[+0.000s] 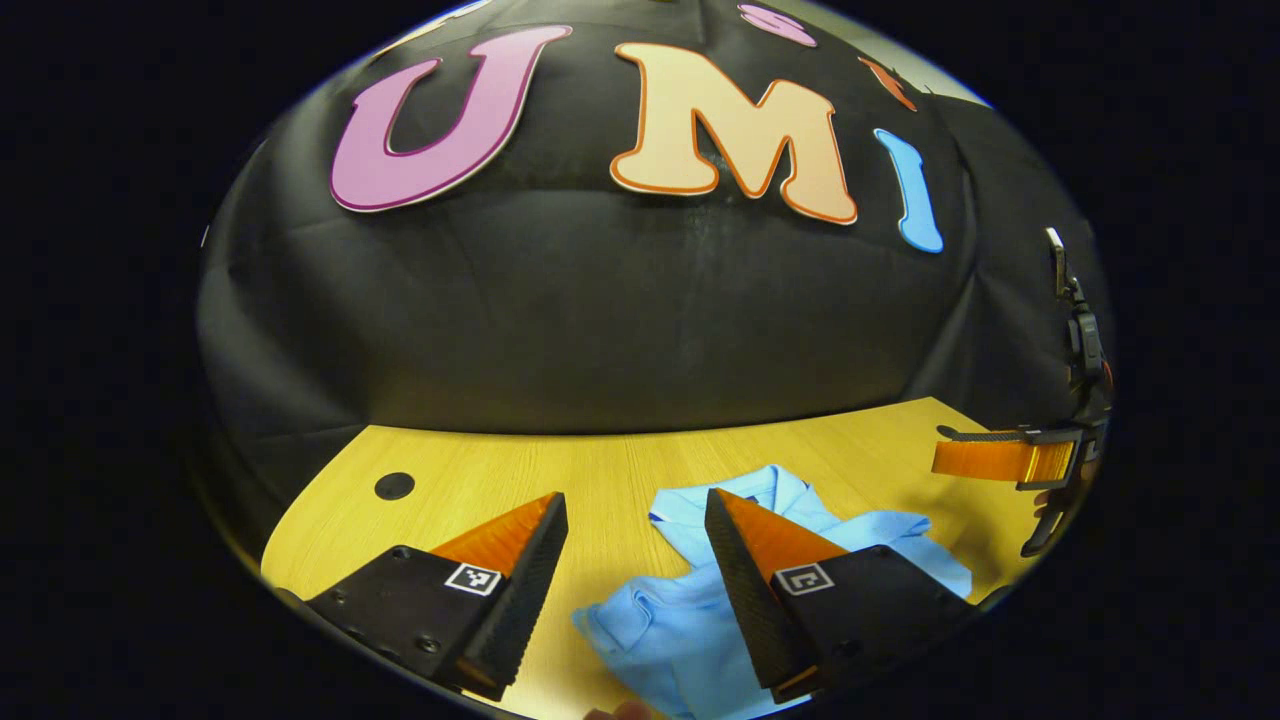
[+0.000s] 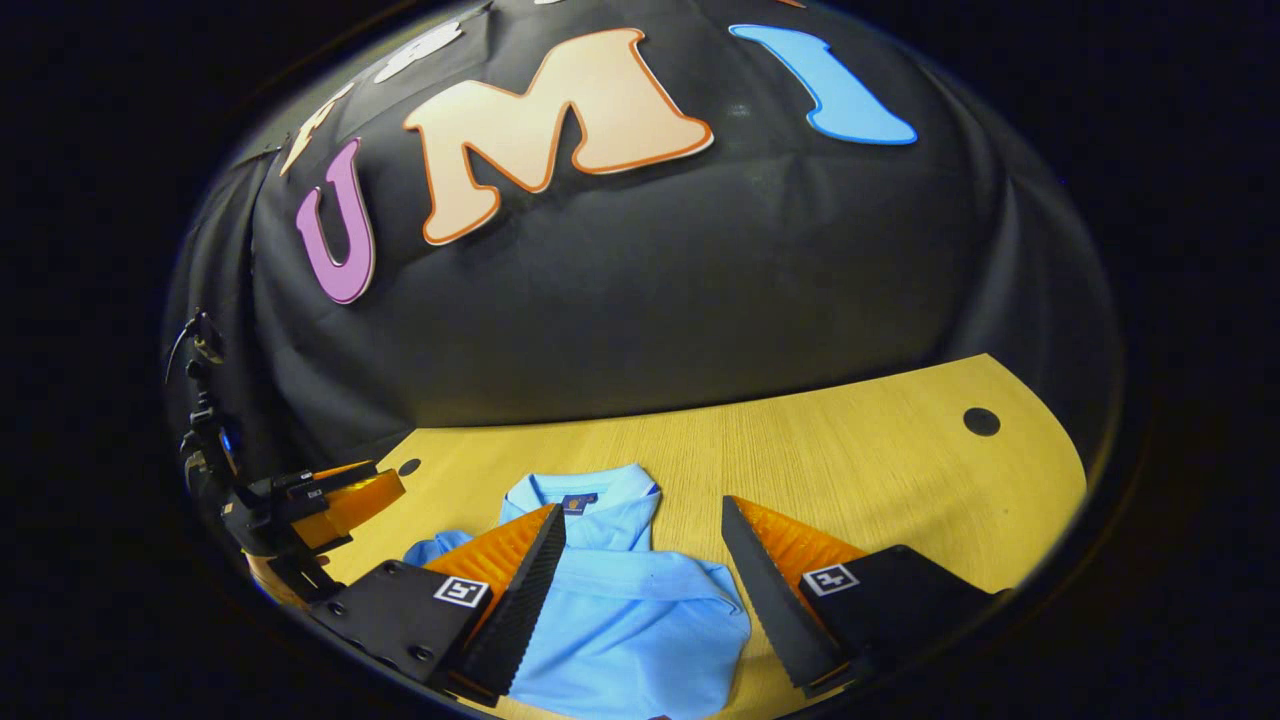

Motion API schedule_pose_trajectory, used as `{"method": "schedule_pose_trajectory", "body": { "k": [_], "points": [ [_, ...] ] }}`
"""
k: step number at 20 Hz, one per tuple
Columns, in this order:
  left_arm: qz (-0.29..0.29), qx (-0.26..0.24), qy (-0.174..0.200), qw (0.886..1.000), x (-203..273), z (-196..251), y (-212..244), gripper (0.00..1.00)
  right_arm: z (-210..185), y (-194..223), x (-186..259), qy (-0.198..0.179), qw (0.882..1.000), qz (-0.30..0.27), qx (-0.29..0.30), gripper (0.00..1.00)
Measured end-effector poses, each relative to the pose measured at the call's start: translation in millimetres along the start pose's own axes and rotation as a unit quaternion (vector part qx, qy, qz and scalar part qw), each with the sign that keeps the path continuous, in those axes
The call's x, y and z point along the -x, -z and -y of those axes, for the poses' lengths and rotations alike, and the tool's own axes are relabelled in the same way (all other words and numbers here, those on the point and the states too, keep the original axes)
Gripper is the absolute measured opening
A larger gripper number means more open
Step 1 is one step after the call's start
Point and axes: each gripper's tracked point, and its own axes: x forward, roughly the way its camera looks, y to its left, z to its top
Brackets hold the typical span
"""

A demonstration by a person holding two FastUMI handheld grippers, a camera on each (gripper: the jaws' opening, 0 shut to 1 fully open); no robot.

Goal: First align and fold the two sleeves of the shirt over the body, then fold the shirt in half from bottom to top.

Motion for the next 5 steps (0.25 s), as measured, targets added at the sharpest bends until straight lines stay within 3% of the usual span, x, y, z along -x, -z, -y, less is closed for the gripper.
{"method": "schedule_pose_trajectory", "body": {
  "k": [2, 3, 5],
  "points": [
    [0.003, -0.001, 0.005, 1.000, 21, 5, 3, 0.83, 4, 1, 16, 0.005, 1.000, 0.013, 0.018, 0.98],
    [0.005, -0.002, 0.007, 1.000, 30, 8, 7, 0.83, 4, 3, 24, 0.005, 0.999, 0.018, 0.027, 0.93],
    [0.004, -0.005, 0.013, 1.000, 51, 17, 14, 0.83, 1, 10, 41, 0.003, 0.999, 0.026, 0.046, 0.98]
  ]
}}
